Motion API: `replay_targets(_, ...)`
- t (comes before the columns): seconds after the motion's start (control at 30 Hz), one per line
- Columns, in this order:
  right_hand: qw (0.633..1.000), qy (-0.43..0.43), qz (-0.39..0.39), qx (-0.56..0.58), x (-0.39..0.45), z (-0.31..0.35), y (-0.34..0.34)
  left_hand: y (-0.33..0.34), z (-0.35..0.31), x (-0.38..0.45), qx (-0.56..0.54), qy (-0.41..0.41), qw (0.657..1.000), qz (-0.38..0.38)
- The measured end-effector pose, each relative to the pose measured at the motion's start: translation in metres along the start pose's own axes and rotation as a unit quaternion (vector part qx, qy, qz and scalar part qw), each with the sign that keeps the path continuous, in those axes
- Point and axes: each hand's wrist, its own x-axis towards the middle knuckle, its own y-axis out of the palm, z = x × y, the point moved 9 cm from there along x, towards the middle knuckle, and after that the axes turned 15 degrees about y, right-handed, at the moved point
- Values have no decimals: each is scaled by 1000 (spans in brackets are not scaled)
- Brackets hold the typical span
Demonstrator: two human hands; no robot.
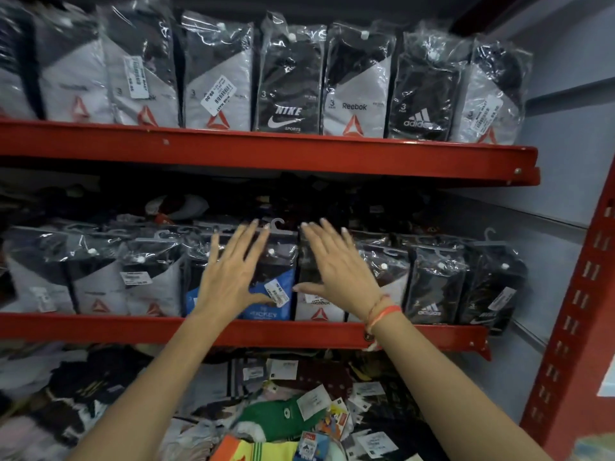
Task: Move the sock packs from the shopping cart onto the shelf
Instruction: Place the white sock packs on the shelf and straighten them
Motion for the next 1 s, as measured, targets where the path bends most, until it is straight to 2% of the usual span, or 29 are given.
replay_targets(0.13, 999, -15, 39, 1, 12, 38, 27, 11, 32, -17, -15, -53, 998, 27)
replay_targets(0.37, 995, -11, -62, -81, 5, 39, 49, 32, 41, -23, -30, -38, 998, 28)
replay_targets(0.63, 994, -13, -88, -60, 4, 62, 30, 6, 67, -46, 17, 2, 1000, -5)
replay_targets(0.73, 996, -29, -83, -26, 17, 101, 26, -6, 111, -74, 1, -40, 999, -11)
replay_targets(0.83, 999, -35, -41, -7, 30, 132, 41, 2, 137, -98, -3, -60, 998, 6)
replay_targets(1.0, 997, 0, -22, -81, 27, 147, 71, 20, 145, -100, 16, -74, 996, 38)
